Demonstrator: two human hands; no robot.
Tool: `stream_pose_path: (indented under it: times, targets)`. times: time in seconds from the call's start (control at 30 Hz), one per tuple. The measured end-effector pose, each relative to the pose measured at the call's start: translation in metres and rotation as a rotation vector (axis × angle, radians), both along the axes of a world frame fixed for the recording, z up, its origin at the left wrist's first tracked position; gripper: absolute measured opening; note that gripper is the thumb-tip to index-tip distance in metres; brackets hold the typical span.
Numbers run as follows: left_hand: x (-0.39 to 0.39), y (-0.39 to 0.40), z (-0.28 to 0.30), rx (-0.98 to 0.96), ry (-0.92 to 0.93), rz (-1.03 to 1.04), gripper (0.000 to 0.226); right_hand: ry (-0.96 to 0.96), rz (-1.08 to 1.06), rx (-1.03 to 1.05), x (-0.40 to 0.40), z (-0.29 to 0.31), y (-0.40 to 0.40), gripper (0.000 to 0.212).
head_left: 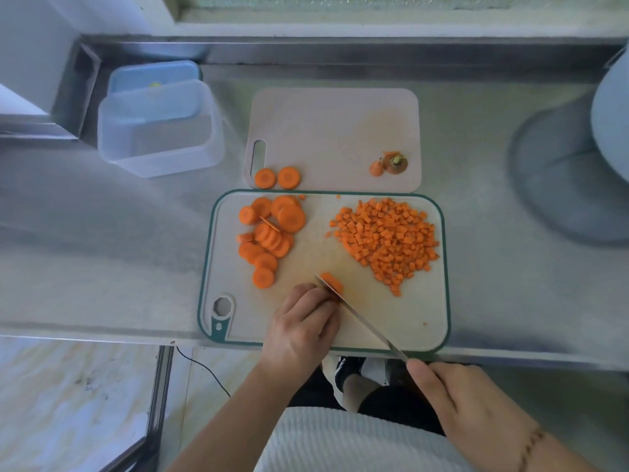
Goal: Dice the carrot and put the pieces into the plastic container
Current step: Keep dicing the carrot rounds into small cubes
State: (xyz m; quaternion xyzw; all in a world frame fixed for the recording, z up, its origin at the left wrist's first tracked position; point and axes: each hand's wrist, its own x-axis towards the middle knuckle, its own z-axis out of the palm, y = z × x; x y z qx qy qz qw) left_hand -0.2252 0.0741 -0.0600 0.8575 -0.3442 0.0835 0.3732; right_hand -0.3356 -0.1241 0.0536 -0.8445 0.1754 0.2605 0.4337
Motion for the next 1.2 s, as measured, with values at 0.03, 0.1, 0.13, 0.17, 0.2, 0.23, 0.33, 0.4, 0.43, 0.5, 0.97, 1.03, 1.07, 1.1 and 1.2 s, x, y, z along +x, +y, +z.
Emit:
stream_pose_path:
  times: [0.03,0.1,0.13,0.17,0.2,0.23,0.33,0.4,0.43,0.5,0.97,1.03,1.07,1.1,1.2]
  targets:
    - [0.000,0.000,0.000,-0.003,0.003,-0.005,0.004,0.005,-0.001,-0.024,-0.001,-0.002,0.002,0.050]
    - [0.000,0.000,0.000,0.001,0.010,-0.018,0.002,-0.008,0.008,-0.096,-0.003,-0.010,0.005,0.060]
    - [0.000,0.001,0.000,0.006,0.016,-0.025,0.003,-0.010,0.014,-0.118,-0.002,-0.015,0.007,0.062]
    - [0.001,0.001,0.000,0.010,0.021,-0.036,0.004,-0.013,0.016,-0.115,0.001,-0.018,0.009,0.063]
    - [0.001,0.002,0.000,0.014,0.022,-0.044,0.004,-0.021,0.018,-0.107,0.006,-0.019,0.011,0.062]
    - [0.002,0.003,0.001,0.018,0.024,-0.047,0.003,-0.026,0.024,-0.100,0.010,-0.021,0.012,0.060]
    - [0.004,0.004,0.002,0.013,0.037,-0.040,0.004,-0.046,-0.002,-0.047,0.013,-0.015,0.010,0.057]
    - [0.004,0.004,0.002,0.010,0.032,-0.037,0.004,-0.049,-0.045,0.005,0.005,-0.009,0.006,0.047]
    - [0.004,0.004,0.002,0.014,0.024,-0.036,0.004,-0.028,-0.050,0.017,0.001,-0.005,0.004,0.042]
    - [0.004,0.005,0.001,0.019,0.013,-0.038,0.003,0.015,-0.020,0.007,-0.004,-0.003,0.002,0.041]
    - [0.022,0.020,0.009,0.069,-0.047,-0.213,0.006,0.024,-0.083,0.064,0.002,-0.002,0.000,0.051]
    - [0.036,0.027,0.016,0.099,-0.100,-0.257,0.006,0.045,-0.091,0.105,-0.006,0.001,-0.009,0.052]
    - [0.045,0.029,0.018,0.134,-0.105,-0.278,0.011,0.052,-0.092,0.104,-0.009,0.000,-0.013,0.055]
    - [0.054,0.029,0.020,0.182,-0.095,-0.302,0.020,0.060,-0.103,0.098,-0.011,-0.002,-0.016,0.056]
    - [0.077,0.022,0.018,0.325,-0.050,-0.467,0.042,0.107,-0.142,0.074,-0.009,-0.004,-0.022,0.057]
